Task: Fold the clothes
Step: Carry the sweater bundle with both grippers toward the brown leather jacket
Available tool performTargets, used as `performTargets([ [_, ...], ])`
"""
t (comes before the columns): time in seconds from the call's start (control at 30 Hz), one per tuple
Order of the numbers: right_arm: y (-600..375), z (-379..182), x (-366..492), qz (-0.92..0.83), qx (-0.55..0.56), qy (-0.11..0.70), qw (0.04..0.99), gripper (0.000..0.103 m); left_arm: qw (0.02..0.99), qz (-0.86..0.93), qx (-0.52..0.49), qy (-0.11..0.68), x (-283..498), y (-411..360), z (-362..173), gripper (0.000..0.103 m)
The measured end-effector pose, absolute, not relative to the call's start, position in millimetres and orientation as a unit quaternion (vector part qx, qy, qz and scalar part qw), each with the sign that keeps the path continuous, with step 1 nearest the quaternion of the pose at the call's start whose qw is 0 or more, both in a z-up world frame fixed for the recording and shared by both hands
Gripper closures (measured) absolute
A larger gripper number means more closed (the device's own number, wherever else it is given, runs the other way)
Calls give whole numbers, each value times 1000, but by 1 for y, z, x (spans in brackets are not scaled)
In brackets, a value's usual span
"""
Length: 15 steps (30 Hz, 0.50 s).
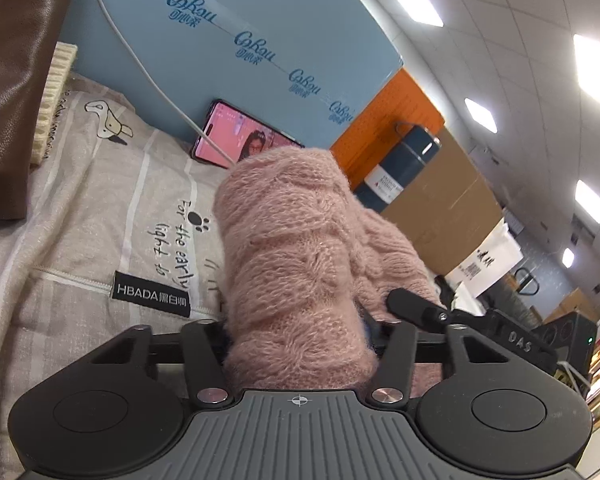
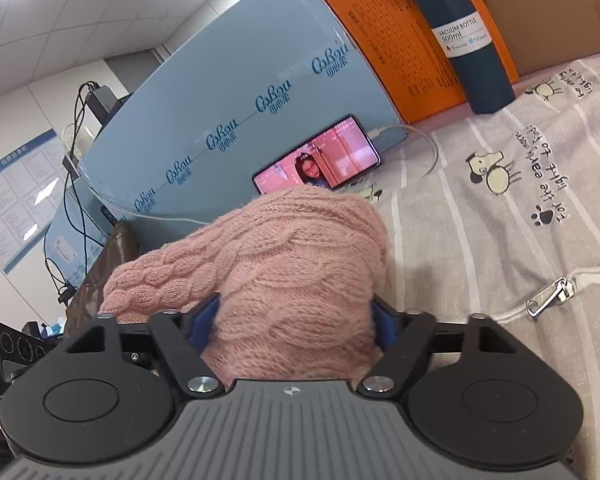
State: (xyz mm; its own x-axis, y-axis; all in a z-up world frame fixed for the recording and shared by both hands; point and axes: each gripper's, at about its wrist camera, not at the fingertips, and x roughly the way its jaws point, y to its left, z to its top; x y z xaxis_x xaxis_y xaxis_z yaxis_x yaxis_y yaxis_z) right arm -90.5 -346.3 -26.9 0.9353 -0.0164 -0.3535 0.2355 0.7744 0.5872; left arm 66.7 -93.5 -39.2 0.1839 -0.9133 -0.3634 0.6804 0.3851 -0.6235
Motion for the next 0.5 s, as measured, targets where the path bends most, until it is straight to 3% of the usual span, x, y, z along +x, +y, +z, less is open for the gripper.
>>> performTargets([
  [0.13, -334, -11, -88, -47, 330, 142, 932, 51, 765, -534, -176, 314, 60, -76, -18, 60],
  [0.5, -252, 59, -12, 94, 316, 118, 937, 51, 864, -431, -218, 147, 53, 53, 42, 60],
])
